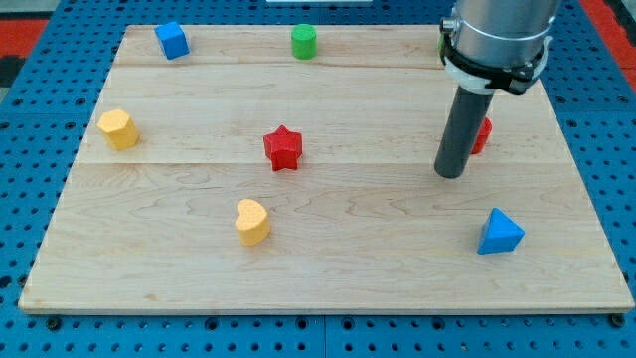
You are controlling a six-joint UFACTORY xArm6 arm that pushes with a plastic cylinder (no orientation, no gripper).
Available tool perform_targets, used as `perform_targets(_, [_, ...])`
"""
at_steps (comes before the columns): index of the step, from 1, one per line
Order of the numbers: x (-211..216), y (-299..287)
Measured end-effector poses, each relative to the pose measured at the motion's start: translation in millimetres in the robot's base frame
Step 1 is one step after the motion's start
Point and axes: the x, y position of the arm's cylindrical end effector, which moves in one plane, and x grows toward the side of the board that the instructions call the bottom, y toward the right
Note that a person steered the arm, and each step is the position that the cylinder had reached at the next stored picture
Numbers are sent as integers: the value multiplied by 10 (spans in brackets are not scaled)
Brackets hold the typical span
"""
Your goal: Move the red star towards the bottom left of the board
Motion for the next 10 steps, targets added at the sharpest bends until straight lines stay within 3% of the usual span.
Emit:
perform_targets(1, [-46, -208])
perform_targets(3, [-279, -1809])
perform_targets(6, [-297, -2052])
perform_targets(7, [-731, -1939])
perform_targets(10, [-363, -2873])
